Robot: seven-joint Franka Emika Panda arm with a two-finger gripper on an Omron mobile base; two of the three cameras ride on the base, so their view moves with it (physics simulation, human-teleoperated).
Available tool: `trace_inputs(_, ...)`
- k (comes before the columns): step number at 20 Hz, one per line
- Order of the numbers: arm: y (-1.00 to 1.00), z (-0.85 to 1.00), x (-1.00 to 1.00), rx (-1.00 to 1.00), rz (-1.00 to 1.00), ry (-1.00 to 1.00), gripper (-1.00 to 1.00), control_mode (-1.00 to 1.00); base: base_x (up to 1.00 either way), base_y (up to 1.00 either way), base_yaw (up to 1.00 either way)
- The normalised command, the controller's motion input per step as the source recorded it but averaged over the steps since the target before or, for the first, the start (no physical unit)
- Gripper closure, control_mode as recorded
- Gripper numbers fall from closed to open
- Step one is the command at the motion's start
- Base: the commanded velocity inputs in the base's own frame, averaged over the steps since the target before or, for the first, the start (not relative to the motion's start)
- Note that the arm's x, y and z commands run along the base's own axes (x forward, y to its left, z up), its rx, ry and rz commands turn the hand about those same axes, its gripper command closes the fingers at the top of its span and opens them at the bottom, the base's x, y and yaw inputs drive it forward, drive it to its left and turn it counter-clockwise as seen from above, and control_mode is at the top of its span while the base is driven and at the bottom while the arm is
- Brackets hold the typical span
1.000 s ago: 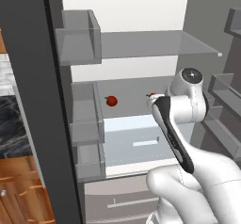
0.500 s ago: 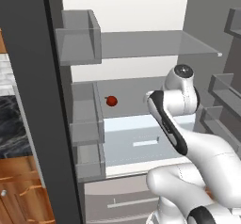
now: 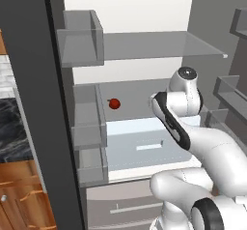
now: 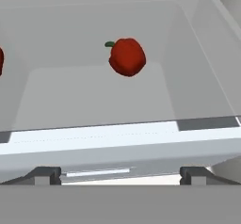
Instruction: Gather the bell peppers from the fridge and place them on a tray on the dining counter. Then gather the fish and chicken drumstick from the fridge and place them on the other tray.
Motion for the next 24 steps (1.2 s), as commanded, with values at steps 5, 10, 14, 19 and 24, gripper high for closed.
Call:
trace_inputs(5,-0.14,-0.03,0.35,0.00,0.00,0.05,-1.00,-1.00,0.00,0.00,0.00)
trace_inputs(10,-0.07,-0.12,0.39,0.00,0.00,0.00,-1.00,-1.00,0.00,0.00,0.00)
trace_inputs(14,-0.11,-0.20,0.26,0.00,0.00,0.00,-1.00,-1.00,0.00,0.00,0.00)
trace_inputs(19,-0.05,-0.13,0.28,0.00,0.00,0.00,-1.00,-1.00,0.00,0.00,0.00)
trace_inputs(24,-0.03,-0.09,0.31,0.00,0.00,0.00,-1.00,-1.00,0.00,0.00,0.00)
